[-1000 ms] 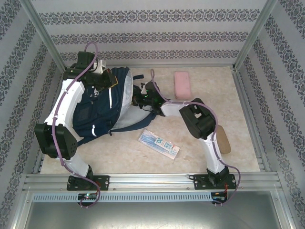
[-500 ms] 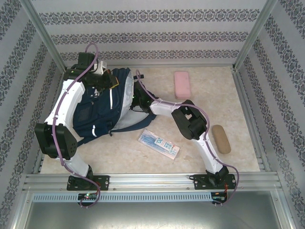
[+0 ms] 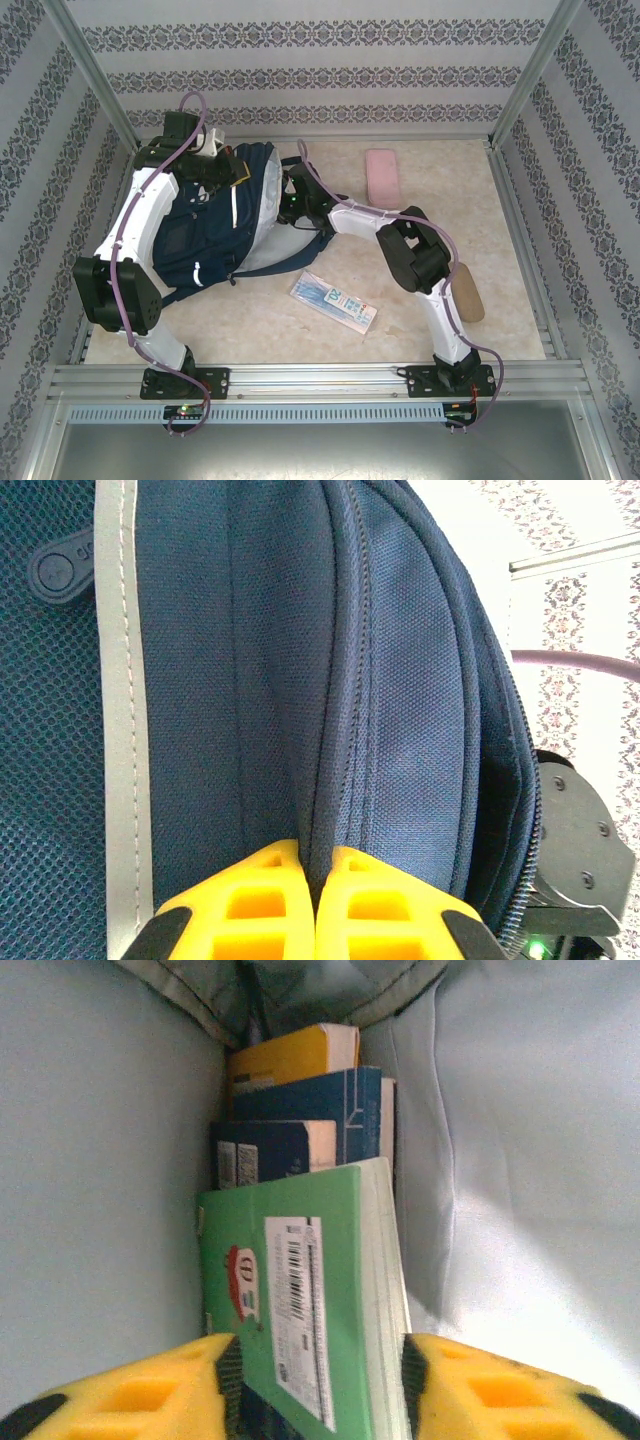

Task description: Pack books, pencil case, and school supplies into a backpack

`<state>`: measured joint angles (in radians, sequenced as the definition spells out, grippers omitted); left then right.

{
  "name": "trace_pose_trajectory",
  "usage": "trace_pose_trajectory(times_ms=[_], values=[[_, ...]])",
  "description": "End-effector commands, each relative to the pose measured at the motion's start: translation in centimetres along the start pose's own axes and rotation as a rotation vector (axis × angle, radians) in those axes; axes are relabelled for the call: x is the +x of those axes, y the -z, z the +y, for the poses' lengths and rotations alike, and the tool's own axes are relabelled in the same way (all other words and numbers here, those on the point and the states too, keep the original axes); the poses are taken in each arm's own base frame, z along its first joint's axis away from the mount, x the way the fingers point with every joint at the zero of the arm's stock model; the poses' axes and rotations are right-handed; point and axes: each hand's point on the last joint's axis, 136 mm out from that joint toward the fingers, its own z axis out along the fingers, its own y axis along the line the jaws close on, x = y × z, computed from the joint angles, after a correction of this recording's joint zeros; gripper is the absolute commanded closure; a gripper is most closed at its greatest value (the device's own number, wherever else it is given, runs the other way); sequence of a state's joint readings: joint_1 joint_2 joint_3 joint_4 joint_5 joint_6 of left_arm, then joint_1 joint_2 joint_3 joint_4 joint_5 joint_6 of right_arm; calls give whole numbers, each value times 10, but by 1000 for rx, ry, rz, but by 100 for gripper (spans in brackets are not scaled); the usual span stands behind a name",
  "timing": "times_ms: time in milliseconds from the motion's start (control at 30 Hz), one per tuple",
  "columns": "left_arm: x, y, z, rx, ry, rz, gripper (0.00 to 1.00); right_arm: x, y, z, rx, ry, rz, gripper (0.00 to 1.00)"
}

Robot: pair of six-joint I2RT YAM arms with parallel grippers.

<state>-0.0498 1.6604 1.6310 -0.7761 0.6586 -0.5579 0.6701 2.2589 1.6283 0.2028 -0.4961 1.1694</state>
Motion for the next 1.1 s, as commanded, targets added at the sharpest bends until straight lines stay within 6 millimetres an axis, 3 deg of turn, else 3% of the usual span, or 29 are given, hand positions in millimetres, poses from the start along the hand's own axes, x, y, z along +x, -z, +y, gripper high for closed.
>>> trace_pose_trajectory(times_ms=[0, 167, 267, 367, 467, 567, 767, 933, 1067], values=[[-14, 20, -33, 127, -76, -65, 100, 8, -13, 1, -10, 12, 37, 71], [-13, 18, -33, 135, -68, -59, 100, 14, -27, 14, -41, 21, 68, 92], [-12, 17, -32, 138, -62, -58, 100, 22, -39, 24, -71, 18, 103, 92], [-11, 16, -29, 125, -65, -57, 100, 28, -45, 33, -97, 27, 135, 85], [-11, 16, -23, 93, -76, -60, 100, 24, -34, 36, -91, 50, 122, 71], [-10, 16, -17, 64, -87, -61, 100, 13, -8, 34, -58, 89, 78, 58], [-9, 11, -7, 36, -90, -62, 100, 5, 59, 24, 37, 195, 13, 52], [-8, 5, 2, 14, -87, -59, 100, 20, 118, 0, 150, 278, 8, 51], [-4, -1, 13, -17, -91, -44, 100, 42, 162, -33, 253, 324, 25, 53]])
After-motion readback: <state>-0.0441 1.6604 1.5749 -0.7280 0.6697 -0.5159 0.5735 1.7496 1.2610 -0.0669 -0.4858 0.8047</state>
